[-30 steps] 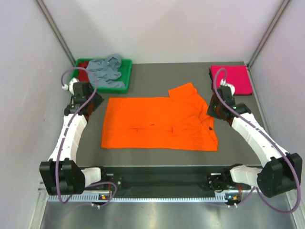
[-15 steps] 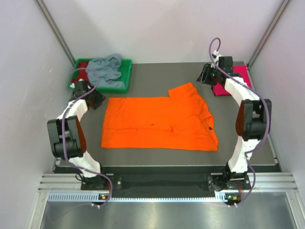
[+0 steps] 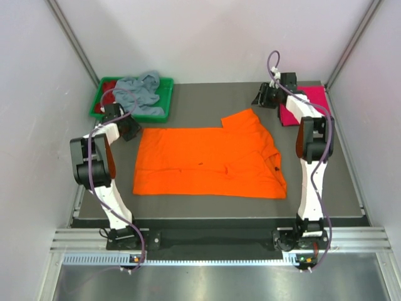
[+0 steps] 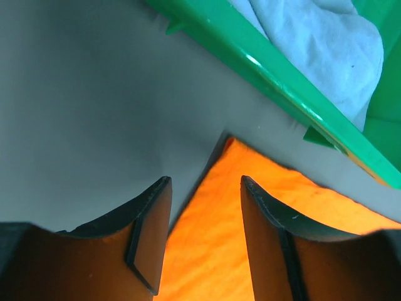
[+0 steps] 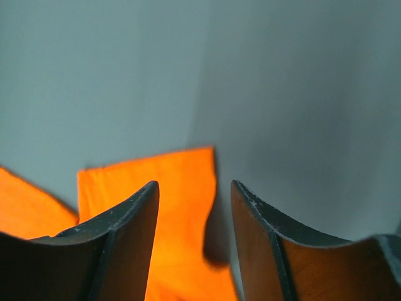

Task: Fold and stack the t-shirts
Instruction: Fold the tshirt

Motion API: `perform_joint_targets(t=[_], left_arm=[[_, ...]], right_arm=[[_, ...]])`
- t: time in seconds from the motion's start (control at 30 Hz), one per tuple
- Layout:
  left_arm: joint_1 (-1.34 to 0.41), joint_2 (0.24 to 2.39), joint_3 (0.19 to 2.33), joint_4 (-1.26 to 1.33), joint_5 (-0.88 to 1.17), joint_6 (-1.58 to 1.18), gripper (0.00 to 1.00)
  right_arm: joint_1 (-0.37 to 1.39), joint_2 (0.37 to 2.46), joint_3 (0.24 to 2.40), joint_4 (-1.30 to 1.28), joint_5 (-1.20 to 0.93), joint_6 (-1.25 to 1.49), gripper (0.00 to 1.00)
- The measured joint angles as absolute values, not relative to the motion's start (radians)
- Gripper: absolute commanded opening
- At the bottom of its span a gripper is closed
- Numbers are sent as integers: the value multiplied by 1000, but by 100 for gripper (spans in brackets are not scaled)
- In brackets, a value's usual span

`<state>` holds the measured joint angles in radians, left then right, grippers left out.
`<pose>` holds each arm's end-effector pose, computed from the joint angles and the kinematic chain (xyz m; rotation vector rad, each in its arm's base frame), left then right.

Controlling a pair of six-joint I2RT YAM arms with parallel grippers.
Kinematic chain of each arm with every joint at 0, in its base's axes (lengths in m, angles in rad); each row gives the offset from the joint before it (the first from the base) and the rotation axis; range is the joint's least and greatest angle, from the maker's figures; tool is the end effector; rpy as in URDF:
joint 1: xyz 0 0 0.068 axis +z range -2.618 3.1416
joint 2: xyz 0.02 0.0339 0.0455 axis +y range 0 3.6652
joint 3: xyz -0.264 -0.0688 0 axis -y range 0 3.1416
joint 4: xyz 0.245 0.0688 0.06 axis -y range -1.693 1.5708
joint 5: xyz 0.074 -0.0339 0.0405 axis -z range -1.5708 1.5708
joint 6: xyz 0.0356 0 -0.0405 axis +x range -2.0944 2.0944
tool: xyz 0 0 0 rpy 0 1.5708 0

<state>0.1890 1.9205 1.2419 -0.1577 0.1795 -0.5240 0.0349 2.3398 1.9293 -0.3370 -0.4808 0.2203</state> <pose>0.4058 0.0711 0.1735 -0.7664 2.2981 -0.3701 0.5287 0.0349 0.1887 -0.0322 2.3100 0.6862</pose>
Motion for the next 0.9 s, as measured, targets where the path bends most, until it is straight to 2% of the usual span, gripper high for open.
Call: perform_joint_targets(t=[0.1,0.23,0.9], left_arm=[[186,1942,1239,-119,192,-524,52],[176,1964,1224,-44,206,-525,52],[128,2025,1277,14,172,-484,41]], right_arm=[[35,2431,2028,-337,-484,237,49],[34,2489,2058,-326,-508,278,50],[37,2517,2119,-399,-549,297,49]])
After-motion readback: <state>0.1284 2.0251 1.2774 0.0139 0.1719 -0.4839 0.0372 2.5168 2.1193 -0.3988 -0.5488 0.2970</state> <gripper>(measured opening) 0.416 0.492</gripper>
